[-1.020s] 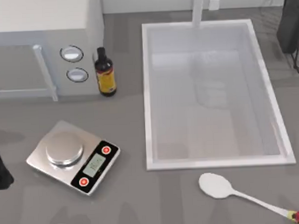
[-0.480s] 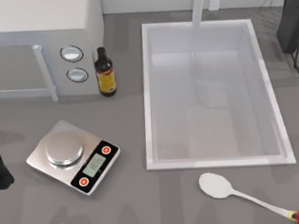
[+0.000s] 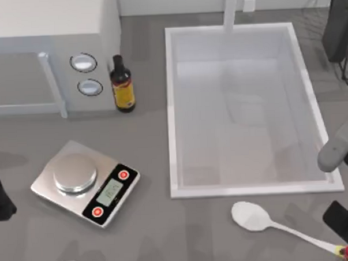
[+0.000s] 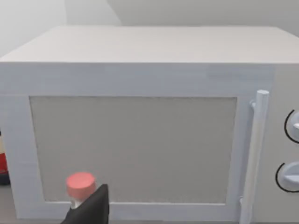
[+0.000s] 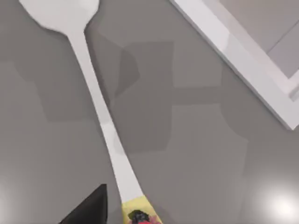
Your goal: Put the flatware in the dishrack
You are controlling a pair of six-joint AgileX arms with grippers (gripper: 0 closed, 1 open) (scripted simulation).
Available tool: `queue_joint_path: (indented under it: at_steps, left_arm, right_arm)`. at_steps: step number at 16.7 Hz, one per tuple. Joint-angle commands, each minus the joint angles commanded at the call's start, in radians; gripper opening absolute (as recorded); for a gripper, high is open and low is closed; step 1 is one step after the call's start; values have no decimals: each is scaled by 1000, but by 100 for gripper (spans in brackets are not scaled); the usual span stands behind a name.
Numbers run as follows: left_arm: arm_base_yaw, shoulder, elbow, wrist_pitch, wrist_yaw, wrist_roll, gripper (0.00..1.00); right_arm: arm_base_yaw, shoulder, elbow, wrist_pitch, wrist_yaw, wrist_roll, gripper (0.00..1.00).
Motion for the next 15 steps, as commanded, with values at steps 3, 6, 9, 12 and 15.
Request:
queue_joint_path:
  at_steps: [3, 6, 9, 12, 15]
  left_arm:
    - [0, 0, 0, 0, 0, 0, 100]
    - [0, 0, 0, 0, 0, 0, 100]
    - [0, 0, 0, 0, 0, 0, 100]
    - [0, 0, 0, 0, 0, 0, 100]
    - [0, 0, 0, 0, 0, 0, 100]
  right_arm:
    - [80, 194, 134, -141, -1, -70, 100]
    - [135, 326, 230, -233, -2, -118, 100]
    - [155, 375, 266, -266, -2, -136, 100]
    - [155, 375, 266, -266, -2, -136, 100]
    - [152, 380, 252, -248, -2, -136, 100]
